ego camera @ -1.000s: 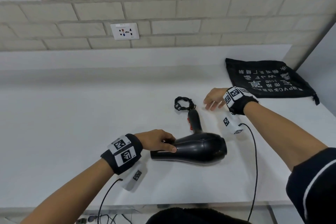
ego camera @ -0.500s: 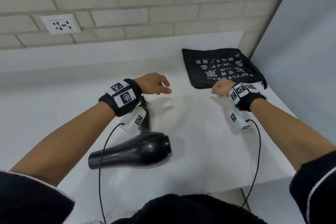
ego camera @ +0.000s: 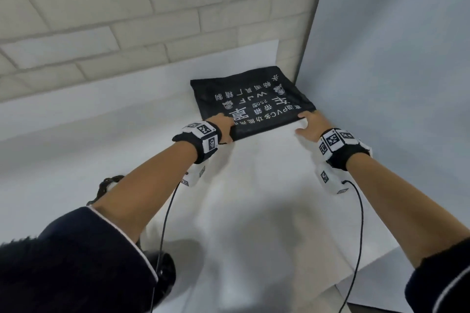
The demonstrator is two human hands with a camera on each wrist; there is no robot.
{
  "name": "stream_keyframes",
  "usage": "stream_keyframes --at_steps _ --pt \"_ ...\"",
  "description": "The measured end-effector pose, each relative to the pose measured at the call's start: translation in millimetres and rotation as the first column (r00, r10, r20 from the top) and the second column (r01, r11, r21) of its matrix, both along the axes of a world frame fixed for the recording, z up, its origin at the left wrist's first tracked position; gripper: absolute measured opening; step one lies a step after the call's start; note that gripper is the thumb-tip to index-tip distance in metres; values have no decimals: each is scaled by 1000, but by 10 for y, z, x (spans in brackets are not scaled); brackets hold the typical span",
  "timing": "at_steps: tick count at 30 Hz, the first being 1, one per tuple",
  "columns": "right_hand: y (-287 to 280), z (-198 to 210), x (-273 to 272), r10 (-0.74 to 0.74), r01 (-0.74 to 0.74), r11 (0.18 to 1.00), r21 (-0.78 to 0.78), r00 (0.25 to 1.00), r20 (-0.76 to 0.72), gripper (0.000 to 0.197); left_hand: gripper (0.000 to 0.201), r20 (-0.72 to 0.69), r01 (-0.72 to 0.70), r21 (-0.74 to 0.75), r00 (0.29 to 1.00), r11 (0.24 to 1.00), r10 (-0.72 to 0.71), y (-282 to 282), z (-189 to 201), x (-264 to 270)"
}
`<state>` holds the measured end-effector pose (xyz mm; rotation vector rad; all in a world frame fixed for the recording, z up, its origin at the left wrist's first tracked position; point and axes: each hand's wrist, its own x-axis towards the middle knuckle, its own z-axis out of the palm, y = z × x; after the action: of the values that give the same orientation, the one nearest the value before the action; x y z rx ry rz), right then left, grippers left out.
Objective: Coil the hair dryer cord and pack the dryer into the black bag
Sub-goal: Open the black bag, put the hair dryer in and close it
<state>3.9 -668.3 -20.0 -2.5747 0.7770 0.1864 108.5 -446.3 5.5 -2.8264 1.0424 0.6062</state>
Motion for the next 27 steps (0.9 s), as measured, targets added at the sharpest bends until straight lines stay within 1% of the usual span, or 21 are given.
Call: stream_keyframes --at_steps 2,4,6,8,10,13,16,18,20,22,24,25,26,27 --pt "-110 -38 30 -25 25 1000 -4 1000 10 58 52 20 -6 37 1000 999 5 -122 -93 30" --pt "-178 -56 50 -39 39 999 4 999 21 60 52 27 -16 42 1000 999 15 -181 -178 69" --pt "-219 -62 75 -32 31 1000 2 999 35 64 42 36 2 27 999 1000 -3 -196 -226 117" --pt "-223 -61 100 -18 18 1000 -1 999 31 65 31 45 27 55 999 998 -30 -169 -233 141" --pt "-186 -41 111 0 0 1000 -18 1000 1 59 28 47 31 93 998 995 -36 -92 -219 145" --pt "-68 13 91 12 -13 998 -67 1000 -24 43 29 27 4 124 1000 992 -7 113 -123 166" --pt "124 79 42 33 -34 999 -39 999 -30 37 32 28 -54 159 998 986 50 407 -1 246" --pt "266 91 22 66 -63 996 63 997 -34 34 32 42 -119 193 993 974 113 629 64 301" --pt "417 77 4 68 -67 965 254 998 5 32 27 68 -217 137 976 967 209 844 121 327" --pt "604 102 -15 25 -37 877 479 999 33 35 26 96 -280 18 956 960 277 985 164 338" --pt "802 154 -28 -7 -16 783 622 999 35 36 24 93 -269 -137 955 953 282 1052 228 282" --pt "897 188 -30 -14 -15 748 663 999 39 36 23 54 -255 -216 961 943 272 1065 259 226" --pt "993 230 -33 -16 -22 721 693 999 49 36 21 -42 -262 -286 964 922 261 1062 300 140" --pt "1084 271 -30 -15 -33 695 718 998 61 36 20 -178 -286 -337 955 897 238 1056 323 53"
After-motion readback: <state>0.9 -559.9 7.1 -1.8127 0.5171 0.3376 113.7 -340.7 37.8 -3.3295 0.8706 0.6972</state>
